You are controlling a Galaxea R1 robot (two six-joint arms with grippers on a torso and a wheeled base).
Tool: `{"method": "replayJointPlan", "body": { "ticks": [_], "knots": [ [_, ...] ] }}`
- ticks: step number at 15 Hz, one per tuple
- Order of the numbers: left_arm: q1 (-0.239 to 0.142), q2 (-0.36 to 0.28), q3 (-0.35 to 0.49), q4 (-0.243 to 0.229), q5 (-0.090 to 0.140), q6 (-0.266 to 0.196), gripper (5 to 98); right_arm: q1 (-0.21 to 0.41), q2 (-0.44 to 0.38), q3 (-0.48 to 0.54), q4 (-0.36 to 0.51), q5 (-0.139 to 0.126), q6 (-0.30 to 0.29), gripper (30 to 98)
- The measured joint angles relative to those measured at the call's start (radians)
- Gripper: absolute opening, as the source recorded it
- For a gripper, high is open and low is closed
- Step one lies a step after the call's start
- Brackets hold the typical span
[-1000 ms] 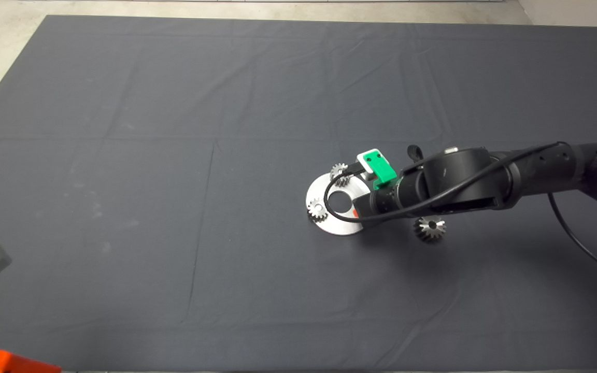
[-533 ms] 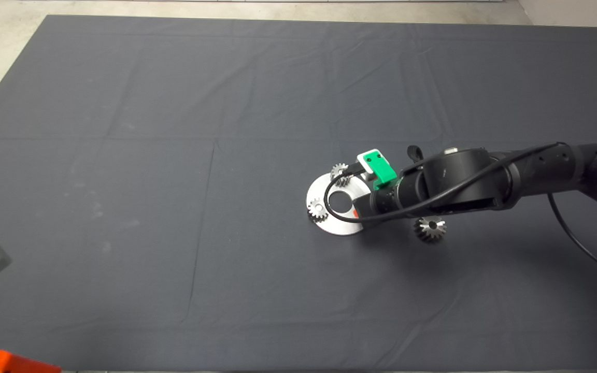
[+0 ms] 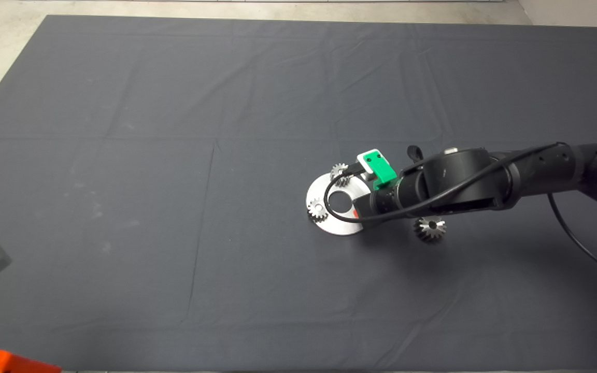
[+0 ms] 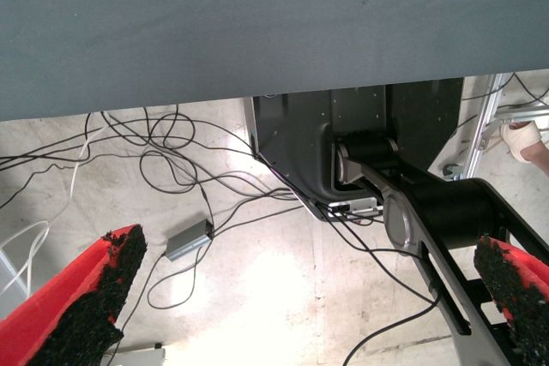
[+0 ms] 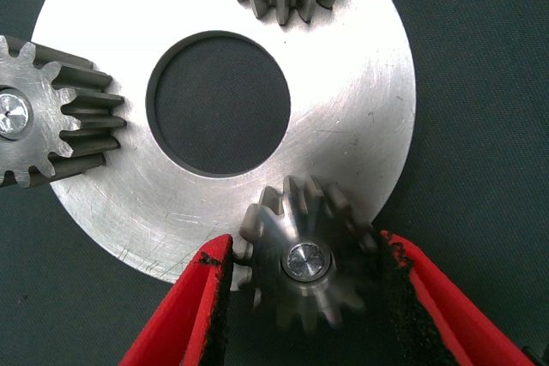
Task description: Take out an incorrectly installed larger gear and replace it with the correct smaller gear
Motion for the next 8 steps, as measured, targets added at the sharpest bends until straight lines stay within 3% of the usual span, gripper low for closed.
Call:
{"method": "replayJointPlan", "body": {
  "ticks": [2,6,8],
  "knots": [
    [0.000,0.000,0.000,0.000,0.000,0.000,98.3,0.000,0.000,0.000,0.000,0.000,0.000,44.1],
    [0.000,-0.003,0.000,0.000,0.000,0.000,98.3,0.004,0.000,0.003,0.002,-0.001,0.001,50.6],
    [0.000,-0.005,0.000,0.000,0.000,0.000,98.3,0.050,-0.005,0.040,0.020,-0.002,0.001,53.0]
  ]
}}
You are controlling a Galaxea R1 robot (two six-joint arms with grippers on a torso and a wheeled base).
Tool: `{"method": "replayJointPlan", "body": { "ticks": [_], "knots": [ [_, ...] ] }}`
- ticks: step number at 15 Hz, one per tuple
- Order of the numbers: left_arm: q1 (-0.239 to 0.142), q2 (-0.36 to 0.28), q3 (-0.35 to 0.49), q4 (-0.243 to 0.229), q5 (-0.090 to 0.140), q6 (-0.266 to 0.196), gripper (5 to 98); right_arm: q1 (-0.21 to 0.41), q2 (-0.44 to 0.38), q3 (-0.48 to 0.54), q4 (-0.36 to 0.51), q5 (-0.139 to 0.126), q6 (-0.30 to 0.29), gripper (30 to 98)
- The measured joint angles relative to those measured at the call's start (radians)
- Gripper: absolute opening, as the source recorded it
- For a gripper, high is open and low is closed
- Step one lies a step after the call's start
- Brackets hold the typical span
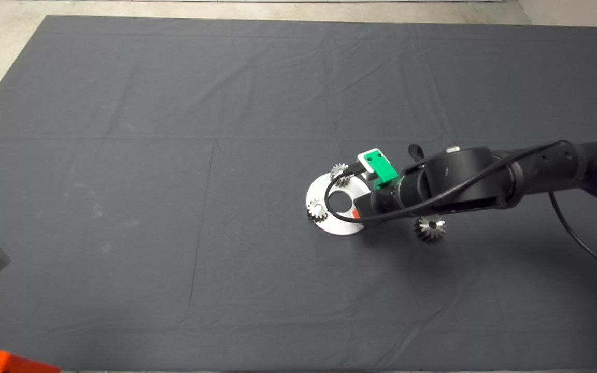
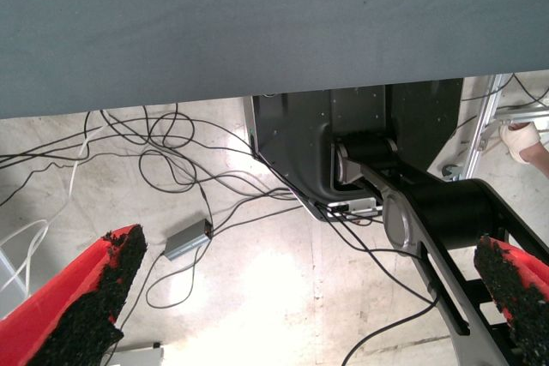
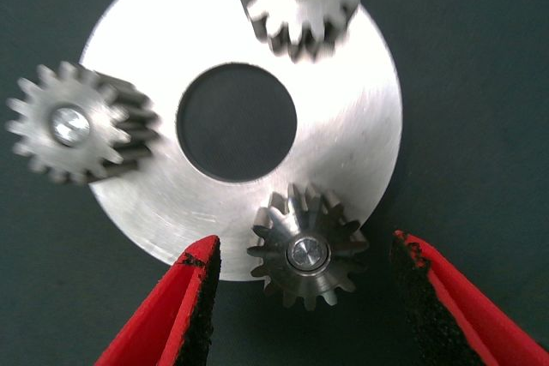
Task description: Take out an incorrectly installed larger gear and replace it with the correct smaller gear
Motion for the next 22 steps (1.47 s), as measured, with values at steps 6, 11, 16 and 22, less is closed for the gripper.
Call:
{"method": "replayJointPlan", "body": {
  "ticks": [6,11,16,22],
  "knots": [
    [0.000,0.005,0.000,0.000,-0.001,0.005,98.3,0.287,-0.201,0.254,0.417,0.005,0.043,62.8],
    [0.000,0.008,0.000,0.000,-0.013,0.020,98.3,0.399,-0.425,0.451,0.705,-0.006,0.108,67.2],
    [0.000,0.018,0.000,0.000,-0.031,0.040,98.3,0.424,-0.405,0.468,0.715,0.027,0.123,76.5],
    [0.000,0.072,0.000,0.000,-0.042,0.057,98.3,0.424,-0.459,0.470,0.715,0.025,0.123,84.1]
  ]
}}
